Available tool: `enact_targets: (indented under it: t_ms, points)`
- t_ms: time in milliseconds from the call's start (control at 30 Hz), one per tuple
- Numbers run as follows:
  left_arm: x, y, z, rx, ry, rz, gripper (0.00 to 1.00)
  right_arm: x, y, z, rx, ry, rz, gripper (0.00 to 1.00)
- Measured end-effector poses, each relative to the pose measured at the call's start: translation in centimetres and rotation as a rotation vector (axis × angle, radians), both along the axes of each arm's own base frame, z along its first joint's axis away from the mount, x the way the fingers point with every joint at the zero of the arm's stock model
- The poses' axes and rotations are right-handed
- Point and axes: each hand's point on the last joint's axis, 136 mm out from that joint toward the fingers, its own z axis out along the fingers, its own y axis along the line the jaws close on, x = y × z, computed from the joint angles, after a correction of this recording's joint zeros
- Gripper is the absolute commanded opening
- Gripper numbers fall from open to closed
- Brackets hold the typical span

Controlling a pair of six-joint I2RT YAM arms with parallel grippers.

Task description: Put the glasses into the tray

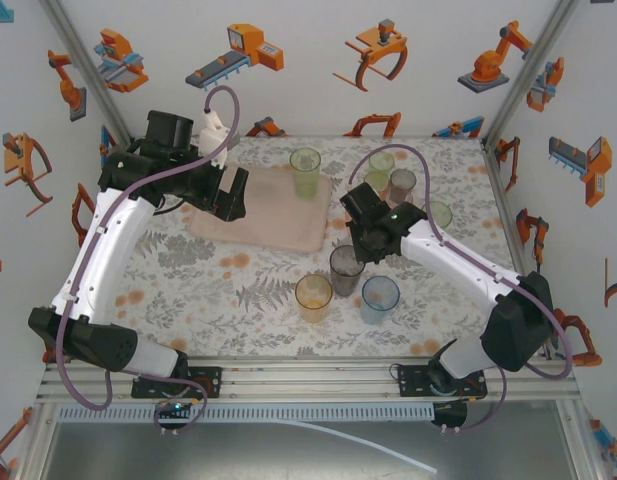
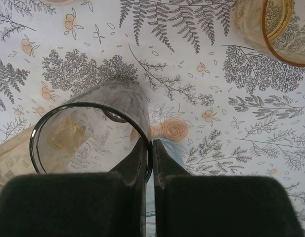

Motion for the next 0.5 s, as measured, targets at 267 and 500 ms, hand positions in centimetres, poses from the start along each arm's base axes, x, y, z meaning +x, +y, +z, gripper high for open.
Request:
enact_targets:
  t_ms: [267, 500]
  points:
    - [0.0, 0.1, 0.0, 0.001, 0.000, 0.003, 0.97, 0.1, 0.1, 1.1, 0.000, -0.006, 0.009, 0.04]
    - [0.2, 0.4, 0.1, 0.002, -0.005, 0.014, 0.97, 0.8, 0.8, 3.6, 0.034, -0.045, 0.017, 0.04]
